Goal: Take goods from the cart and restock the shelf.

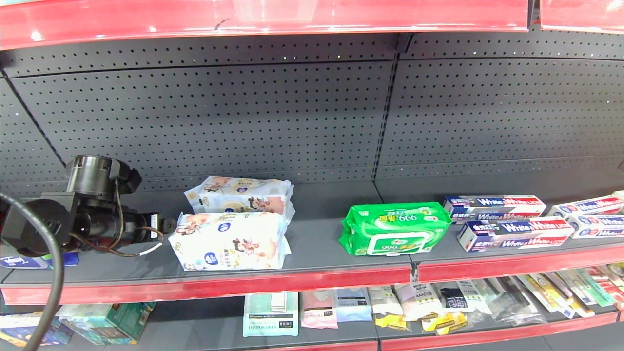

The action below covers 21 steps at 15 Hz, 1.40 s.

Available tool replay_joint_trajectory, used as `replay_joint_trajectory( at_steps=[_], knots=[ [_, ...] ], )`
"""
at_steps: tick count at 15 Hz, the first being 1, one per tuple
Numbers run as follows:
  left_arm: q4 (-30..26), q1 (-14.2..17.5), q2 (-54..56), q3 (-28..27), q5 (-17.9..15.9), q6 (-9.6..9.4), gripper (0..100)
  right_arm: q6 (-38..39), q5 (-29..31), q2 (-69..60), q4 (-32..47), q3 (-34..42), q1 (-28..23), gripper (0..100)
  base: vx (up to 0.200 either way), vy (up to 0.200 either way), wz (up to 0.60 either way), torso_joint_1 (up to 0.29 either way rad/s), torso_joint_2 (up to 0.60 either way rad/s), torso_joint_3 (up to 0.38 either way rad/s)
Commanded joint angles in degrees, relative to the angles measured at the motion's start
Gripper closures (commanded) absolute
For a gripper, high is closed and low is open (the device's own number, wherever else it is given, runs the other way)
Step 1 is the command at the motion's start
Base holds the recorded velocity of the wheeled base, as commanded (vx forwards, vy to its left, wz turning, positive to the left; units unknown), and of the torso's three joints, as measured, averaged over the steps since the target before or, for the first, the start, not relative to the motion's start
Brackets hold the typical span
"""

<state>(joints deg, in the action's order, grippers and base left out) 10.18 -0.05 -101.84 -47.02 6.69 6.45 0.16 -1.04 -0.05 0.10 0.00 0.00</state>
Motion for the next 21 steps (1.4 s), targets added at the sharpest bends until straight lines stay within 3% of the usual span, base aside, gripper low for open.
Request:
replay_joint_trajectory(
  at_steps=[1,15,21],
  knots=[
    [0.0,0.0,0.2,0.0,0.0,0.06,0,0.0,0.0,0.0,0.0,0.0,0.0,0,0.000,0.000,0.00,0.000,0.00,0.000],
    [0.0,-0.3,0.1,-0.3,0.0,0.32,0,0.0,0.0,0.0,0.0,0.0,0.0,0,0.000,0.000,0.00,0.000,0.00,0.000],
    [0.0,-1.2,-0.4,-0.4,0.1,1.29,0,0.0,0.0,0.0,0.0,0.0,0.0,0,0.000,0.000,0.00,0.000,0.00,0.000]
  ],
)
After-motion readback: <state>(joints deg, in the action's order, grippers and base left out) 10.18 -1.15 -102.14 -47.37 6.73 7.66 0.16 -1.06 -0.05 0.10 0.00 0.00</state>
